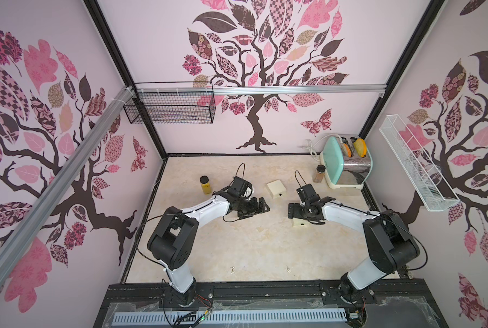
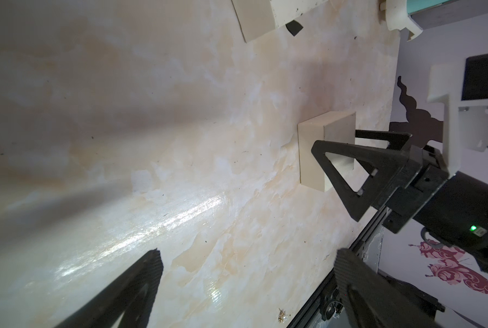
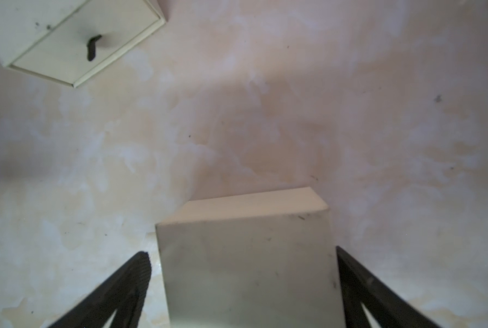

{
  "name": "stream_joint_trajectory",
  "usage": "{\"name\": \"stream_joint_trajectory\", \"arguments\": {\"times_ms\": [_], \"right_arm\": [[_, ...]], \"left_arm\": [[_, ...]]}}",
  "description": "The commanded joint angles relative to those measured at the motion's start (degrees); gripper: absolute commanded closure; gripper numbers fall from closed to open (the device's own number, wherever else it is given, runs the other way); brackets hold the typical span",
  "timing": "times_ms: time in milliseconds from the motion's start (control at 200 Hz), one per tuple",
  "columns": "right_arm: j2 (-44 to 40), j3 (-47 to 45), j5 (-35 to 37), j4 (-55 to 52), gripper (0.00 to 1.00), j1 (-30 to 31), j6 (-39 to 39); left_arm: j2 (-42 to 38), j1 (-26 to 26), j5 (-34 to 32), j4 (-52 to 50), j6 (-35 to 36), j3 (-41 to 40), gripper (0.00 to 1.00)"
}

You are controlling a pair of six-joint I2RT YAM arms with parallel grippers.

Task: Place the earrings into the drawer-style jewelry box
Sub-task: Move the jewelry box to the center of the board.

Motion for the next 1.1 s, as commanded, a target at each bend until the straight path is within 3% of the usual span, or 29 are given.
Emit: {"name": "stream_joint_trajectory", "arguments": {"times_ms": [0, 335, 565, 790, 975, 1095], "right_arm": [[-0.18, 1.37, 3.84, -2.84, 0.08, 1.45, -0.42], [0.36, 0.25, 3.50, -2.21, 0.27, 3.30, -1.27], [1.05, 3.14, 0.80, -1.28, 0.28, 10.55, -2.62], [5.69, 5.84, -1.82, 2.17, 0.27, 18.48, -9.07], [8.50, 7.60, -3.96, 3.47, 0.25, 20.20, -12.23], [5.97, 9.07, -2.86, 1.14, 0.17, 20.20, -13.14]], "left_arm": [[-1.78, 0.15, 0.14, 0.77, 0.63, -0.33, 0.02], [-4.93, 3.73, 1.73, 2.19, -1.34, -4.26, 0.03], [-9.13, 6.29, 1.04, 1.96, -1.43, -8.10, 0.02], [-12.03, 8.43, 0.73, 1.62, -1.24, -11.26, 0.02], [-11.99, 9.01, 0.37, 1.35, -1.00, -12.14, 0.02], [-11.05, 9.01, 0.38, 1.09, -0.52, -11.41, 0.02]]}}
